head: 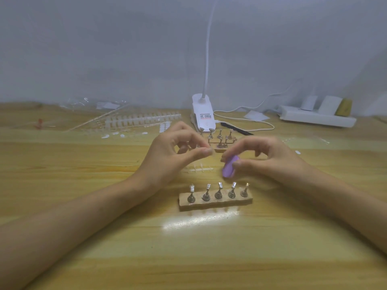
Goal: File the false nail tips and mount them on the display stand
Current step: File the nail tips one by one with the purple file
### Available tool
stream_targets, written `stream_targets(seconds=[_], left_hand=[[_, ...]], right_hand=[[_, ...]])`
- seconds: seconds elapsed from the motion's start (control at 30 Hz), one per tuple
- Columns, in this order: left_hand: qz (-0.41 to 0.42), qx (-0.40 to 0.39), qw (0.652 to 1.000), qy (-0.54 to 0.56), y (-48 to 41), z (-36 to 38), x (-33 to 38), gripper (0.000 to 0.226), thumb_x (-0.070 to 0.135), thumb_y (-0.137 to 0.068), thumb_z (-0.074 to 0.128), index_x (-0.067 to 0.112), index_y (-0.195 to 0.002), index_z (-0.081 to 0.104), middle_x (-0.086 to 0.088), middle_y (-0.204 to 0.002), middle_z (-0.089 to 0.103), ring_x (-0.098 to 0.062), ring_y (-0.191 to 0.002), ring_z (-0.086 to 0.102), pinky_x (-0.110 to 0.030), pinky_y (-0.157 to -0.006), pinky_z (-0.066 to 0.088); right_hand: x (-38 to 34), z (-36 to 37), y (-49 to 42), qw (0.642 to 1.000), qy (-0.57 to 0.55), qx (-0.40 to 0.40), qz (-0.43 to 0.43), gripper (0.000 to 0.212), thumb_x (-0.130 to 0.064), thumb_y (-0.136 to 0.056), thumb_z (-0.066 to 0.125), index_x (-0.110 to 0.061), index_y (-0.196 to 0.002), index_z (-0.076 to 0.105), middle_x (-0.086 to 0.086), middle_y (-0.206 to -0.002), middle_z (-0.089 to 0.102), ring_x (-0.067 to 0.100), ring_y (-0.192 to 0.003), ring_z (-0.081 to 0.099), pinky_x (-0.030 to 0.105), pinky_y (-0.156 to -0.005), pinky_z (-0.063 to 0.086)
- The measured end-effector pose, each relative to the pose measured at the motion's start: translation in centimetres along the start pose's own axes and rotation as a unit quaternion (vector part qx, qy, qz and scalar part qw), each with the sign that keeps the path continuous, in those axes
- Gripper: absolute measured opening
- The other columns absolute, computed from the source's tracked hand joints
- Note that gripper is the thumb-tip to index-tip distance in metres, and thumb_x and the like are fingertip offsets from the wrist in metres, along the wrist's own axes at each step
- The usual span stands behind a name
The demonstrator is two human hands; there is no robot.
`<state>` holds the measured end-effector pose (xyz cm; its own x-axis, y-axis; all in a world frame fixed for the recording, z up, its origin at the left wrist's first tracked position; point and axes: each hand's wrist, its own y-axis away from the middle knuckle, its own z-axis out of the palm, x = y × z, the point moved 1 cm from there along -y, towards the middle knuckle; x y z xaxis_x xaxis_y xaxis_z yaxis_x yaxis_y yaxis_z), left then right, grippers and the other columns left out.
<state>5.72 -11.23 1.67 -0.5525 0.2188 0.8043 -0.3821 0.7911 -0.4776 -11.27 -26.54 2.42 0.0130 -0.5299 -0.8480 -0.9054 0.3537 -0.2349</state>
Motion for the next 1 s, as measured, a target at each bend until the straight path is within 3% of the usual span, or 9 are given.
stream_targets(seconds=[0.1,0.2,0.3,0.4,0.53,0.67,0.8,0.9,1.0], left_hand=[[-0.014,0.001,0.999,0.044,0.1,-0.3,0.1,0.016,0.04,-0.071,0.077,0.025,-0.076,0.075,0.004,-0.087,0.06,-0.018,-0.073,0.05,-0.019,-0.072,0.046],[-0.018,-0.011,0.997,0.07,0.1,-0.6,0.3,0.016,0.042,-0.07,0.075,0.027,-0.075,0.075,-0.001,-0.088,0.063,-0.033,-0.081,0.055,-0.03,-0.076,0.049],[-0.04,-0.054,0.994,0.089,0.1,-0.6,0.7,0.011,0.039,-0.071,0.075,0.029,-0.072,0.075,0.008,-0.081,0.061,-0.017,-0.069,0.047,-0.013,-0.061,0.04],[-0.043,-0.107,0.99,0.076,0.1,-0.6,1.5,0.007,0.039,-0.072,0.072,0.032,-0.07,0.072,0.018,-0.078,0.056,-0.004,-0.068,0.046,-0.007,-0.06,0.039],[-0.074,-0.135,0.985,0.073,-0.4,-1.8,3.1,0.019,0.044,-0.076,0.074,0.025,-0.077,0.069,0.013,-0.062,0.046,-0.001,-0.05,0.033,-0.01,-0.048,0.029],[-0.088,-0.157,0.982,0.062,-0.6,-2.3,4.5,0.019,0.045,-0.075,0.069,0.025,-0.077,0.069,0.014,-0.057,0.043,-0.002,-0.047,0.031,-0.012,-0.046,0.027],[-0.099,-0.17,0.979,0.058,-0.3,-2.5,4.8,0.02,0.046,-0.074,0.068,0.027,-0.076,0.071,0.017,-0.053,0.042,-0.002,-0.047,0.031,-0.011,-0.046,0.027],[-0.073,-0.16,0.984,0.039,0.3,-2.7,4.4,0.022,0.051,-0.075,0.066,0.031,-0.08,0.072,0.02,-0.058,0.054,0.001,-0.05,0.042,-0.006,-0.049,0.033],[-0.06,-0.205,0.976,-0.05,1.6,-3.3,3.1,0.049,0.048,-0.067,0.076,0.041,-0.114,0.061,0.024,-0.09,0.067,0.005,-0.076,0.055,-0.004,-0.063,0.04]], right_hand=[[0.0,-1.1,-0.3,0.992,0.11,-0.032,0.061,0.016,-0.024,-0.08,0.083,-0.029,-0.094,0.076,-0.012,-0.099,0.075,0.003,-0.1,0.067,0.022,-0.09,0.047],[-1.3,-2.1,-0.3,0.982,0.187,0.02,0.025,0.026,-0.034,-0.072,0.081,-0.034,-0.097,0.075,-0.017,-0.099,0.073,-0.002,-0.095,0.06,0.013,-0.077,0.04],[-3.7,-0.9,0.1,0.977,0.171,0.025,-0.121,0.039,-0.022,-0.08,0.078,-0.026,-0.118,0.068,-0.01,-0.101,0.071,0.011,-0.094,0.065,0.016,-0.072,0.045],[-5.9,1.1,0.3,0.962,0.198,0.038,-0.184,0.031,-0.025,-0.079,0.077,-0.019,-0.109,0.074,-0.007,-0.095,0.071,0.013,-0.082,0.068,0.018,-0.07,0.047],[-8.0,1.7,0.6,0.942,0.25,0.105,-0.197,0.019,-0.034,-0.075,0.078,-0.02,-0.087,0.078,-0.006,-0.086,0.071,0.011,-0.076,0.067,0.026,-0.073,0.05],[-8.7,1.9,1.0,0.932,0.277,0.115,-0.203,0.02,-0.033,-0.072,0.082,-0.022,-0.088,0.077,-0.018,-0.08,0.067,0.006,-0.078,0.064,0.009,-0.07,0.041],[-8.7,2.2,1.1,0.947,0.249,0.099,-0.18,0.019,-0.029,-0.071,0.084,-0.027,-0.088,0.075,-0.021,-0.079,0.067,0.004,-0.081,0.063,0.008,-0.07,0.039],[-8.3,2.3,1.2,0.955,0.229,0.095,-0.165,0.019,-0.034,-0.07,0.083,-0.031,-0.087,0.074,-0.022,-0.08,0.067,0.002,-0.086,0.061,0.008,-0.069,0.04],[-7.3,3.0,1.7,0.963,0.217,0.073,-0.144,0.021,-0.042,-0.069,0.08,-0.033,-0.087,0.074,-0.023,-0.087,0.069,0.004,-0.094,0.057,0.009,-0.075,0.04]])
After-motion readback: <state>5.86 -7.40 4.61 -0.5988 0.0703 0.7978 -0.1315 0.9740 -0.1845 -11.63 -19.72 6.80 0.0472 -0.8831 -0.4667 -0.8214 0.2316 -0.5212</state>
